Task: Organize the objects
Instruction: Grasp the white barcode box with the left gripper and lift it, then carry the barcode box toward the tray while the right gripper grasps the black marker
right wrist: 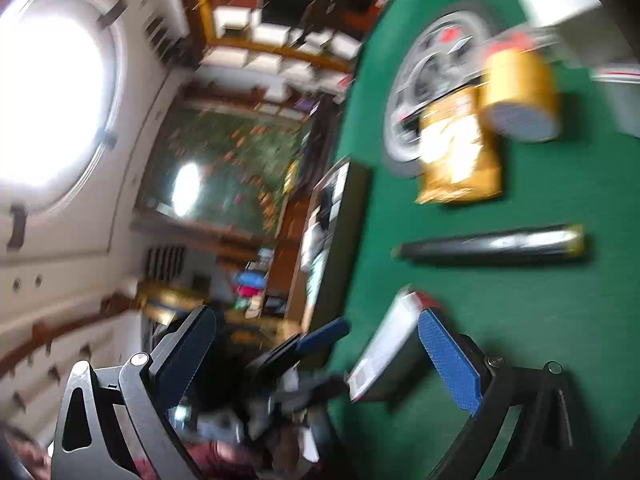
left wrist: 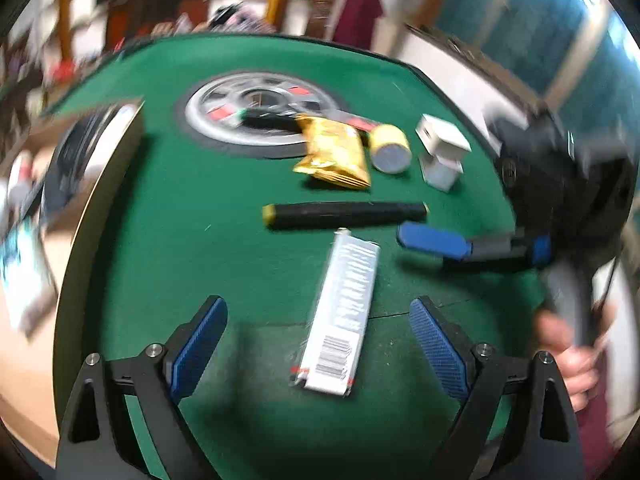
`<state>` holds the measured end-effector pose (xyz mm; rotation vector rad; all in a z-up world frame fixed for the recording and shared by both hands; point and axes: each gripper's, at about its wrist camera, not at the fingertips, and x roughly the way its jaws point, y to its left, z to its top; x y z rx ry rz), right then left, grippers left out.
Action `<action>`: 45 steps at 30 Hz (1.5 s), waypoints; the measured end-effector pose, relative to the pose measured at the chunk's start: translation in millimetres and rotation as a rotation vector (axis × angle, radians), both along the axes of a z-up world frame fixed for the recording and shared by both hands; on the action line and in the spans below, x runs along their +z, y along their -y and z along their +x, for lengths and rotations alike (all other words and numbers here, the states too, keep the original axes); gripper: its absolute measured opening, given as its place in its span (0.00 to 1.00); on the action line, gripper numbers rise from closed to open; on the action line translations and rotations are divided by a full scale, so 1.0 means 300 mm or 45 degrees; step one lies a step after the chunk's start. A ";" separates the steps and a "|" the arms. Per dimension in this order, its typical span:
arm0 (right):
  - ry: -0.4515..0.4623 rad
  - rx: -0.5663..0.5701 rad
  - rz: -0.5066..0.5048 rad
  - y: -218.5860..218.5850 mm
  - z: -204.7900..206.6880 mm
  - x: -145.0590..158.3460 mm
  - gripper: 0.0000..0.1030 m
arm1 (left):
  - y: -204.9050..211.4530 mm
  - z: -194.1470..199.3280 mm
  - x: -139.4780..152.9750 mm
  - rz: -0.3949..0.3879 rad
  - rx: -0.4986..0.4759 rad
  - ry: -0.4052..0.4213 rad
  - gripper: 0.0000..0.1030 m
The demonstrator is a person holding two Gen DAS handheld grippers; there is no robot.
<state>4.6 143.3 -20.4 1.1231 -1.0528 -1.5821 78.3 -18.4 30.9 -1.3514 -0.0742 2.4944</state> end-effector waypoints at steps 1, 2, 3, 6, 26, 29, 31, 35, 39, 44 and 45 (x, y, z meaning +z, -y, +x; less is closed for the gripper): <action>-0.006 -0.015 0.006 -0.013 0.002 0.003 1.00 | -0.027 -0.002 -0.008 -0.061 -0.029 -0.025 0.89; -0.011 -0.028 0.020 -0.034 0.007 0.008 1.00 | -0.051 -0.004 -0.017 -0.123 -0.052 -0.050 0.89; -0.013 -0.039 0.027 -0.036 0.007 0.011 1.00 | -0.062 -0.004 -0.025 -0.159 -0.061 -0.067 0.89; -0.028 -0.048 0.030 -0.051 0.010 0.019 1.00 | -0.068 -0.014 -0.038 -0.215 -0.077 -0.104 0.74; -0.175 -0.210 0.766 0.050 -0.059 0.112 1.00 | 0.354 0.160 0.142 0.185 0.055 -0.161 0.26; -0.101 -0.052 0.699 0.088 -0.014 0.077 1.00 | 0.409 0.176 0.146 0.192 0.084 -0.175 0.26; -0.127 0.038 0.745 0.141 0.045 0.079 1.00 | 0.429 0.182 0.149 0.185 0.095 -0.192 0.26; -0.293 -0.071 1.058 0.197 0.119 0.133 1.00 | 0.447 0.177 0.133 0.230 0.092 -0.174 0.26; -0.453 -0.208 1.362 0.263 0.138 0.164 1.00 | 0.473 0.178 0.126 0.251 0.097 -0.174 0.26; -0.445 -0.209 1.608 0.353 0.087 0.090 0.50 | 0.512 0.186 0.131 0.275 0.116 -0.194 0.26; -0.445 -0.227 1.586 0.353 0.084 0.091 0.44 | 0.511 0.184 0.128 0.271 0.118 -0.194 0.26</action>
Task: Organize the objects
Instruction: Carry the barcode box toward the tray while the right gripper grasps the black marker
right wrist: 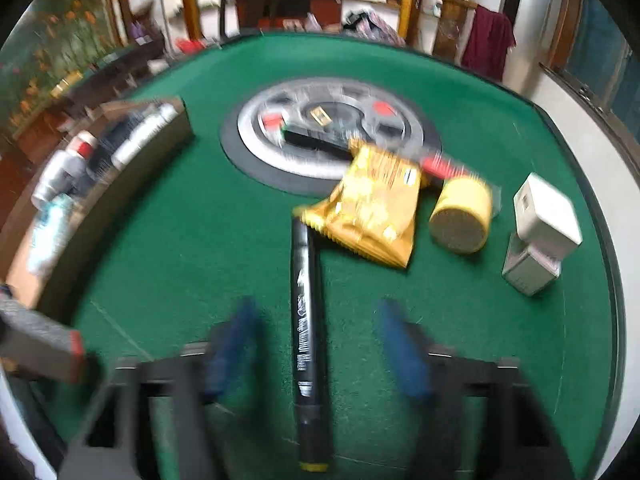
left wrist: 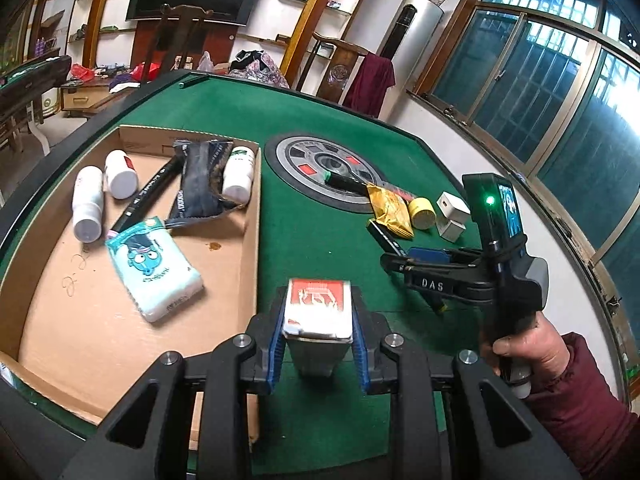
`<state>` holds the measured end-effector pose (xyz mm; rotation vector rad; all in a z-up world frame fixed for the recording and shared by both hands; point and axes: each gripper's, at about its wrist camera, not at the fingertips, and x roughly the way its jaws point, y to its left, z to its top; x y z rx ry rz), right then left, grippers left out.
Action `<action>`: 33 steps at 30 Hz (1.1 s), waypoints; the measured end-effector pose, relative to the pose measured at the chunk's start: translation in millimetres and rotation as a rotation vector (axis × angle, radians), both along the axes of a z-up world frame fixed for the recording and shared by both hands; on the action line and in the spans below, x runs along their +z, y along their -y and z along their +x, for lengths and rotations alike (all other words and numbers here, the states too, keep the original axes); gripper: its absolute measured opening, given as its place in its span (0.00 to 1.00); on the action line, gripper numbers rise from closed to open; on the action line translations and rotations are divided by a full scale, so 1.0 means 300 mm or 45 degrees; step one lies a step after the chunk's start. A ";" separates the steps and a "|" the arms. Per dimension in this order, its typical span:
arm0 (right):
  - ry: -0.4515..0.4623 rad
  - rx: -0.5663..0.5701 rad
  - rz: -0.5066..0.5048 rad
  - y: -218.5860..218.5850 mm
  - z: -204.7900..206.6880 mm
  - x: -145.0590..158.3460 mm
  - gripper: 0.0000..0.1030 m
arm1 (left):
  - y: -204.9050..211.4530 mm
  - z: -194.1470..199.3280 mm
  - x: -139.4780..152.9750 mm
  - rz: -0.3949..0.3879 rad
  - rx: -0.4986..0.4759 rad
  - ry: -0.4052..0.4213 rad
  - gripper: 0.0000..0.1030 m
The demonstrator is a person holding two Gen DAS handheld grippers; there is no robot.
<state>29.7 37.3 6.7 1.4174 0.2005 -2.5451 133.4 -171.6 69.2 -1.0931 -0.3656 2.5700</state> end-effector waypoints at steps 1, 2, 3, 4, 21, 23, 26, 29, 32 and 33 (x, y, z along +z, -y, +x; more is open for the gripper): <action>-0.001 -0.011 -0.004 0.009 -0.006 0.005 0.37 | 0.001 -0.001 -0.002 0.000 -0.003 0.001 0.26; -0.002 -0.019 -0.010 0.010 -0.009 0.005 0.33 | -0.001 -0.002 -0.004 0.001 -0.008 0.001 0.26; -0.005 -0.028 -0.013 0.010 -0.010 0.006 0.29 | -0.006 0.000 -0.006 0.001 -0.014 0.001 0.26; -0.007 -0.029 -0.016 0.006 -0.009 0.007 0.26 | -0.014 -0.001 -0.008 -0.004 -0.024 -0.003 0.26; -0.006 -0.029 -0.290 -0.030 0.068 0.042 0.16 | -0.101 -0.059 -0.064 -0.108 -0.045 -0.023 0.25; -0.020 -0.021 -0.345 -0.032 0.077 0.065 0.16 | -0.066 -0.043 -0.031 -0.071 -0.035 -0.043 0.25; -0.044 0.006 -0.425 -0.022 0.089 0.111 0.16 | -0.005 -0.026 0.015 -0.026 -0.005 -0.064 0.25; -0.093 0.048 -0.470 0.009 0.112 0.164 0.16 | 0.068 -0.003 0.058 0.007 0.045 -0.092 0.25; -0.146 0.098 -0.507 0.053 0.133 0.221 0.16 | 0.156 0.017 0.089 0.019 0.114 -0.116 0.25; -0.167 0.119 -0.515 0.075 0.138 0.243 0.16 | 0.184 0.020 0.093 0.015 0.139 -0.121 0.25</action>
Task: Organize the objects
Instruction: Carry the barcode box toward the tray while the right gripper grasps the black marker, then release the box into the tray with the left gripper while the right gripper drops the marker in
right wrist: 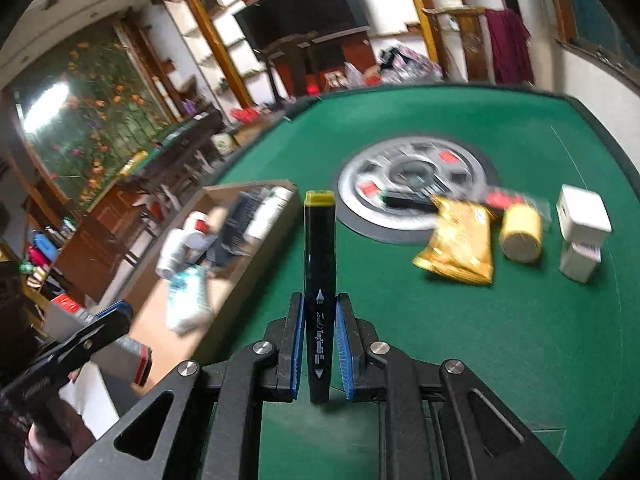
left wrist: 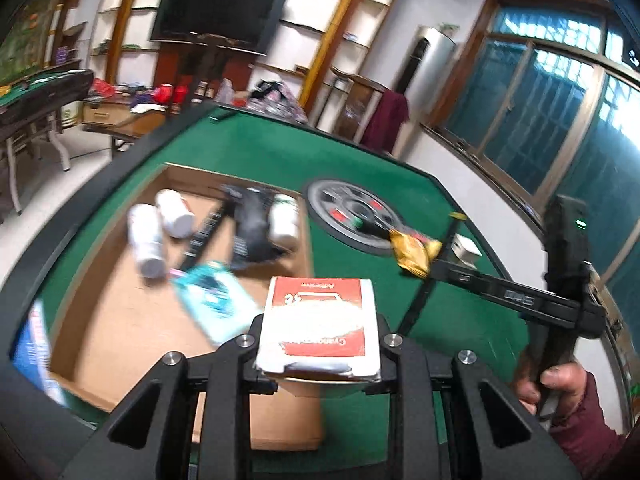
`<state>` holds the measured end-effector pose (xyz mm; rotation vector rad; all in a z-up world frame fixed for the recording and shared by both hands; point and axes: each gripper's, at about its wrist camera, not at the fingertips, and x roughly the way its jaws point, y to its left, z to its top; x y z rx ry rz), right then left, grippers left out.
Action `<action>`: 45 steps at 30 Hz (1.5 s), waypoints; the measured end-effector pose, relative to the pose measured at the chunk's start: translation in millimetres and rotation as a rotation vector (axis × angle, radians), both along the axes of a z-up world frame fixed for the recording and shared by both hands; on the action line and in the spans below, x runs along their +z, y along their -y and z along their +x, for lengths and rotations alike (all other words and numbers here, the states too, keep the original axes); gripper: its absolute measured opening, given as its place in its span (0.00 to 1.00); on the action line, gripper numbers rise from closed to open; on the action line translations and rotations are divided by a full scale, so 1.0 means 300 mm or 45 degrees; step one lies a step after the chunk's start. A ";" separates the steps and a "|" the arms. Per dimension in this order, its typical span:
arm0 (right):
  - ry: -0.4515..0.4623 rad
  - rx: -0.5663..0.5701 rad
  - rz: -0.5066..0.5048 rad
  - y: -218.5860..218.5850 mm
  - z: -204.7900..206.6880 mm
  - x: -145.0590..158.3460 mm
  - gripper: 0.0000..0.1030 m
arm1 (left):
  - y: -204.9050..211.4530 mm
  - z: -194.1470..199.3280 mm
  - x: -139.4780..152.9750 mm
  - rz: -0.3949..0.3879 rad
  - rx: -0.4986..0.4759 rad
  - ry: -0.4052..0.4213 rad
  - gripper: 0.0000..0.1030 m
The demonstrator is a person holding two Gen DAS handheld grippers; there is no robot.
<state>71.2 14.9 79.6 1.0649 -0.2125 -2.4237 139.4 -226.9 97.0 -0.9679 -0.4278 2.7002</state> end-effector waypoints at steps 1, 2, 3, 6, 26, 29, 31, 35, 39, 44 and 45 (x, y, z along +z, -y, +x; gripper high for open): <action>-0.015 0.012 -0.007 0.017 0.006 0.016 0.16 | 0.029 0.002 0.004 -0.007 0.028 -0.004 0.25; -0.027 0.027 -0.018 0.035 0.009 0.033 0.16 | 0.061 0.001 0.008 -0.018 0.057 -0.005 0.25; -0.043 0.048 -0.030 0.059 0.012 0.056 0.16 | 0.093 0.000 0.012 -0.029 0.081 -0.002 0.25; -0.064 0.112 -0.052 0.134 0.015 0.103 0.16 | 0.163 -0.016 0.002 -0.083 0.145 0.032 0.25; 0.179 0.322 -0.077 0.534 -0.146 -0.021 0.17 | 0.316 -0.300 -0.212 -0.242 0.164 0.417 0.25; 0.205 0.312 -0.063 0.566 -0.192 -0.032 0.17 | 0.324 -0.340 -0.234 -0.239 0.162 0.477 0.25; 0.227 0.304 -0.050 0.588 -0.229 -0.045 0.17 | 0.332 -0.349 -0.245 -0.253 0.177 0.493 0.25; 0.270 0.290 -0.018 0.636 -0.300 -0.078 0.17 | 0.333 -0.345 -0.238 -0.244 0.171 0.480 0.25; 0.314 0.262 0.036 0.681 -0.383 -0.129 0.16 | 0.319 -0.341 -0.241 -0.281 0.166 0.456 0.25; 0.362 0.231 0.091 0.730 -0.465 -0.175 0.16 | 0.315 -0.332 -0.235 -0.269 0.174 0.436 0.37; 0.375 0.222 0.095 0.741 -0.484 -0.183 0.16 | 0.316 -0.328 -0.229 -0.267 0.179 0.429 0.45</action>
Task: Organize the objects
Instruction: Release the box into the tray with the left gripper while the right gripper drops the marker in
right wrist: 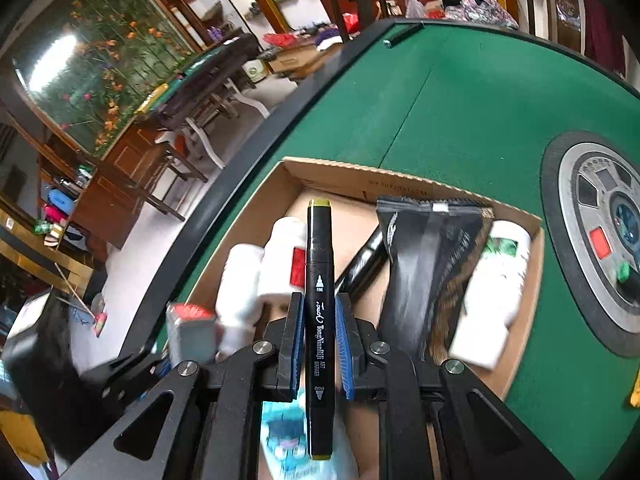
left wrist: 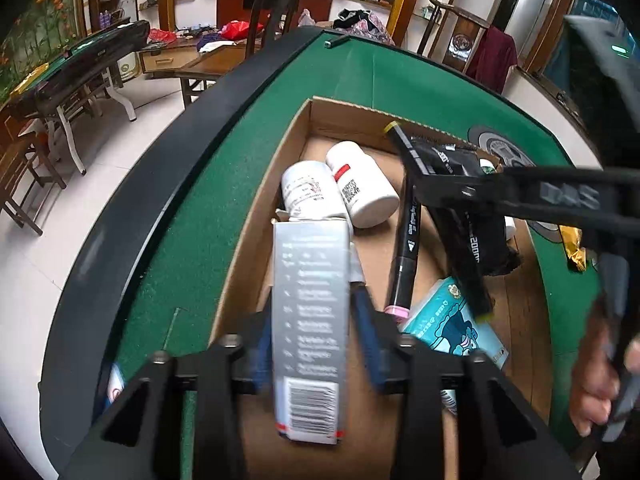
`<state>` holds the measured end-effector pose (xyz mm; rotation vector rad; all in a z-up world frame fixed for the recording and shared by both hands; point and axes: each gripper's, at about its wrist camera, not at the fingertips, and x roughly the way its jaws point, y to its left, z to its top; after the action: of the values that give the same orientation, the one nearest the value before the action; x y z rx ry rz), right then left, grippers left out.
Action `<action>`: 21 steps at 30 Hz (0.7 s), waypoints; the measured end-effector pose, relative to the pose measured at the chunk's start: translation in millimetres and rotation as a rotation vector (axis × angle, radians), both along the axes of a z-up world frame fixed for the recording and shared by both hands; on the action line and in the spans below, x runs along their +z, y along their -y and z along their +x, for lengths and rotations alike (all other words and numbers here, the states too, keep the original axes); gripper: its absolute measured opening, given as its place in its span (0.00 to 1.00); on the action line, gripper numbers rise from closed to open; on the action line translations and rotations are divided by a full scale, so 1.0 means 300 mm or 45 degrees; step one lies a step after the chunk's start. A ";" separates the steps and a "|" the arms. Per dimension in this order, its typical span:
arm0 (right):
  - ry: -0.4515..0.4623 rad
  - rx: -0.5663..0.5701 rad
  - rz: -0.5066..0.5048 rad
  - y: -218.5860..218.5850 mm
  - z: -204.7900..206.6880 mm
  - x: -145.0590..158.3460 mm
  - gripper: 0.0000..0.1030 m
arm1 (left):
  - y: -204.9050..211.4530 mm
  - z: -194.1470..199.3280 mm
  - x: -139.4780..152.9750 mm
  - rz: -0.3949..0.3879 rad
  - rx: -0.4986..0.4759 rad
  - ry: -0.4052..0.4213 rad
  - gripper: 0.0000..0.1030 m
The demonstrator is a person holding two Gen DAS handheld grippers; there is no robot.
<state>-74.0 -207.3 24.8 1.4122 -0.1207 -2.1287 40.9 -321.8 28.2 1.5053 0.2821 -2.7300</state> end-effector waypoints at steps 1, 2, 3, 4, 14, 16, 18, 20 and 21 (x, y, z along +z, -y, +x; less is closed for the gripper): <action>0.008 -0.007 0.003 0.008 -0.013 -0.003 0.16 | 0.001 0.005 0.006 0.018 -0.008 -0.009 0.50; 0.016 -0.015 0.004 0.014 -0.025 -0.008 0.16 | 0.000 0.013 0.013 0.031 -0.013 -0.018 0.51; 0.032 -0.020 0.001 0.021 -0.041 -0.016 0.16 | 0.001 0.022 0.023 0.031 -0.014 -0.031 0.53; 0.040 -0.026 0.003 0.025 -0.052 -0.022 0.16 | 0.001 0.031 0.033 0.027 -0.015 -0.046 0.56; 0.052 -0.047 0.022 0.049 -0.101 -0.024 0.17 | 0.005 0.100 0.106 0.079 -0.005 -0.142 0.72; 0.042 -0.039 0.032 0.048 -0.100 -0.020 0.17 | 0.009 0.108 0.109 0.091 0.009 -0.147 0.76; 0.035 -0.030 0.021 0.047 -0.095 -0.010 0.17 | 0.013 0.118 0.109 0.104 0.019 -0.143 0.77; 0.039 -0.025 -0.017 0.033 -0.092 -0.003 0.18 | 0.021 0.130 0.106 0.124 0.031 -0.134 0.79; 0.042 -0.024 -0.044 0.023 -0.084 0.005 0.19 | 0.026 0.136 0.103 0.135 0.039 -0.129 0.79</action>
<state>-99.2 -214.3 26.3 1.4320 -0.1834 -2.1091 81.8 -329.6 59.1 1.3742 0.4551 -2.8133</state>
